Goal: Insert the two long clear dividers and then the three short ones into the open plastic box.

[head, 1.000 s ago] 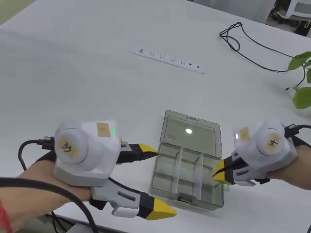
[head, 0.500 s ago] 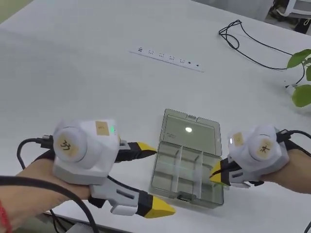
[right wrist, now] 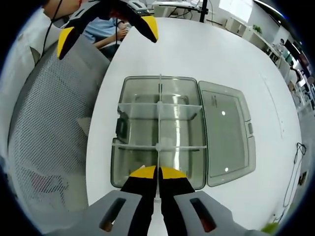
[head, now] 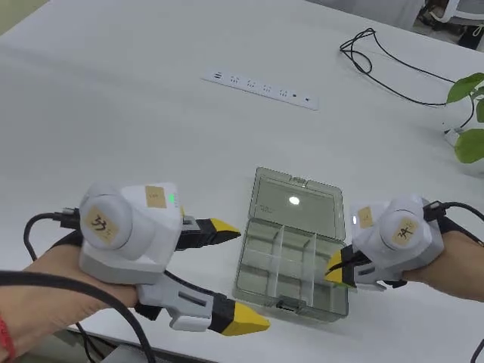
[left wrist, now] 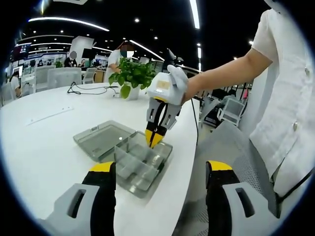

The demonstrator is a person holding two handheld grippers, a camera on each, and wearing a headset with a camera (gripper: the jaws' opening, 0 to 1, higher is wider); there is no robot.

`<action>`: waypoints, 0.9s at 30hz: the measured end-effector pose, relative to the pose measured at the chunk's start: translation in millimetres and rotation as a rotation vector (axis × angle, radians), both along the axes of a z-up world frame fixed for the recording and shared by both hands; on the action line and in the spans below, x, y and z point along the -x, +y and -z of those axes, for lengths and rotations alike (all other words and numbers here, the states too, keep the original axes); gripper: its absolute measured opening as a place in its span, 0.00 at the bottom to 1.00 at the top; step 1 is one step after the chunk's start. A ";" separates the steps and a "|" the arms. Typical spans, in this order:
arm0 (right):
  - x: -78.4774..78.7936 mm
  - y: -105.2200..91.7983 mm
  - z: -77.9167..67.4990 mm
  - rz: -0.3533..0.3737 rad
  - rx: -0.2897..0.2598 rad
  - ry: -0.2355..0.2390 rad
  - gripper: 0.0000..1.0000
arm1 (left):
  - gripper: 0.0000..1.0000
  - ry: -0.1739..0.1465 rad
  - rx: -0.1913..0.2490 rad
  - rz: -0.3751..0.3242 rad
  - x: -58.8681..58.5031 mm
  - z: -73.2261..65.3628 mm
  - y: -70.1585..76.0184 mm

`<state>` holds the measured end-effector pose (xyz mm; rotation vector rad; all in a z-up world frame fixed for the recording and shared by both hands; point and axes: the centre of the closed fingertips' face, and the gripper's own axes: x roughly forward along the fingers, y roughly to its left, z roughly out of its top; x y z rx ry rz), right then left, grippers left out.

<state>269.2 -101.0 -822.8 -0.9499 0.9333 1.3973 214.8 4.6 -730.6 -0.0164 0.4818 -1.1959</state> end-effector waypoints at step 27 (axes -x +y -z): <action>4.7 -38.0 -60.1 0.317 -0.237 -0.067 0.31 | 0.93 -0.010 -0.054 -0.042 -4.8 4.3 21.3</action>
